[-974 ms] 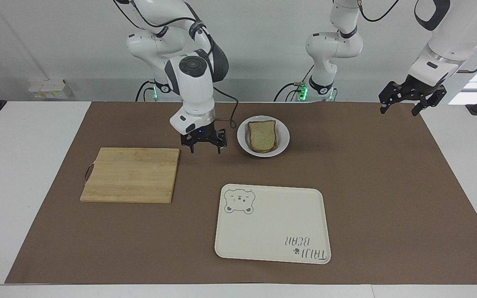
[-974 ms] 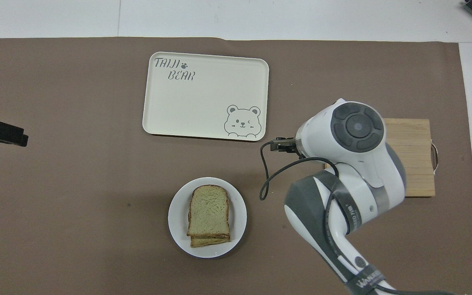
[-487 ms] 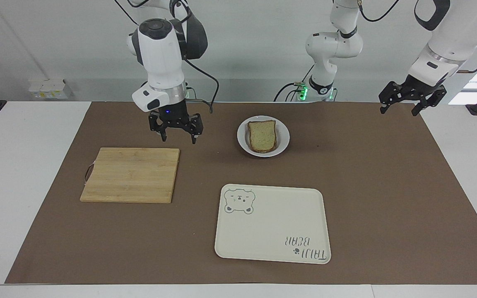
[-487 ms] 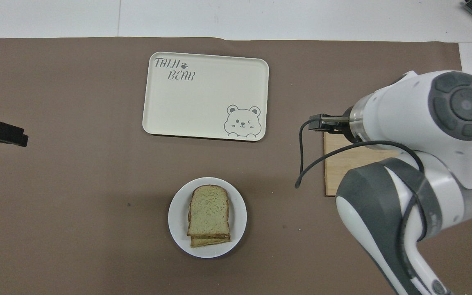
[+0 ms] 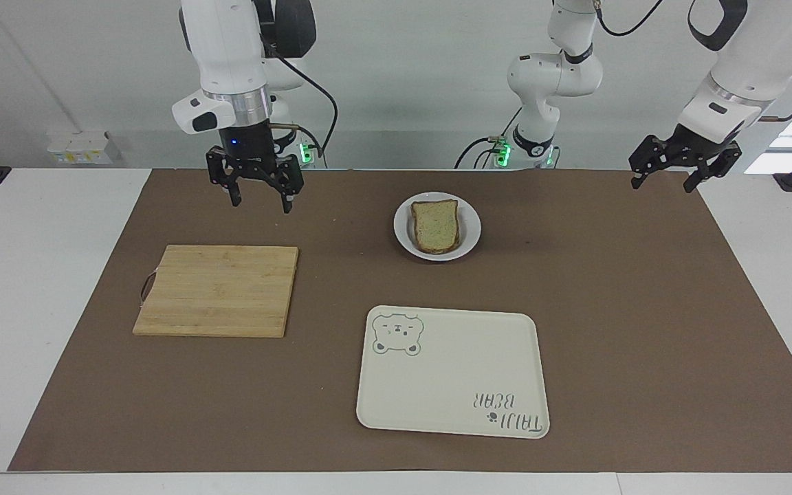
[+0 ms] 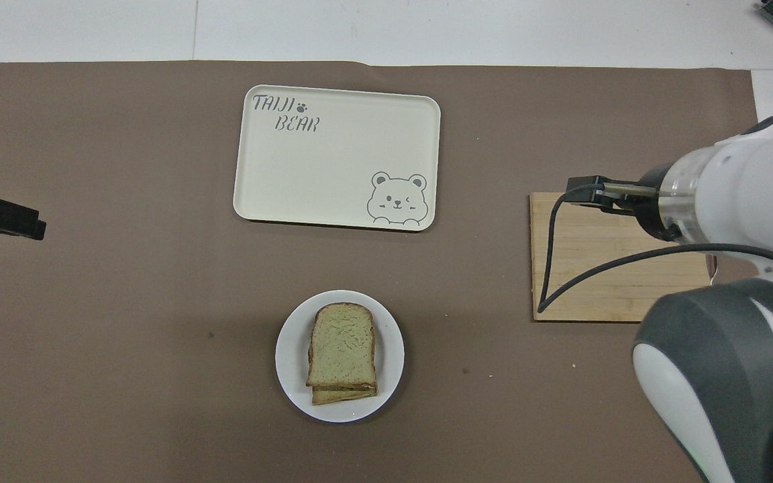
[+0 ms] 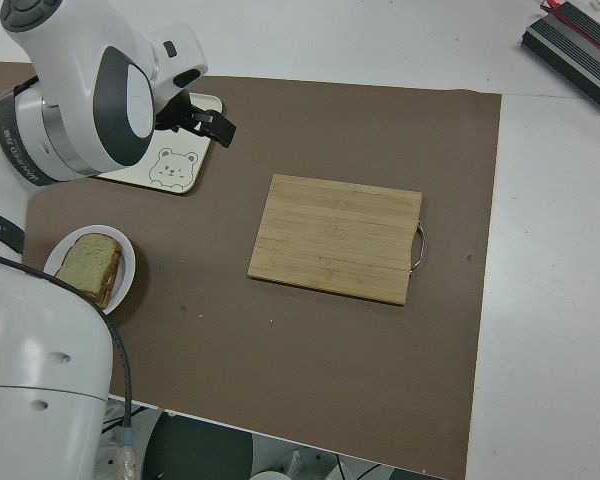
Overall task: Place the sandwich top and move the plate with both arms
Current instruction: 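Open the right gripper and withdraw it back to the rest pose, then reach the left gripper to the plate rim and grasp it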
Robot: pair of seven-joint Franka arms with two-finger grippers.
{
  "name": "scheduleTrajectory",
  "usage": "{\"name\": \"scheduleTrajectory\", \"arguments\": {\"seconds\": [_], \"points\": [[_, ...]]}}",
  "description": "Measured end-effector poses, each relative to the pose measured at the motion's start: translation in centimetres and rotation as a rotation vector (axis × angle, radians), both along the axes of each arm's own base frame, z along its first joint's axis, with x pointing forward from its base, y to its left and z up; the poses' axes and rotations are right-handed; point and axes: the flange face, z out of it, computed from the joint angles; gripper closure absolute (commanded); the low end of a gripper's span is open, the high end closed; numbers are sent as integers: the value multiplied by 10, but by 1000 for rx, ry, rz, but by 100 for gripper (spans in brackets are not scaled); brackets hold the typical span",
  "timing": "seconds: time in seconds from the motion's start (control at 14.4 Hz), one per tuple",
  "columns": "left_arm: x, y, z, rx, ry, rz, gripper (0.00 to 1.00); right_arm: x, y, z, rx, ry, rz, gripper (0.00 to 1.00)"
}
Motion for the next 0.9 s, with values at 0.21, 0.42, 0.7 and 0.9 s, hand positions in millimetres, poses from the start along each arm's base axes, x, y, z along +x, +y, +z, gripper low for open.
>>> {"name": "scheduleTrajectory", "arguments": {"seconds": [0.21, 0.42, 0.7, 0.9], "points": [[-2, -5, 8, -1, -17, -9, 0, 0, -28, 22, -1, 19, -53, 0], [-5, -25, 13, -31, -22, -41, 0, -6, -72, 52, -14, 53, -64, 0], [-7, -38, -12, -120, 33, -46, 0, -13, -126, 68, -11, 85, 2, 0], [-3, -51, -53, -245, 40, -42, 0, -16, -133, 59, -19, 129, 62, 0]]}}
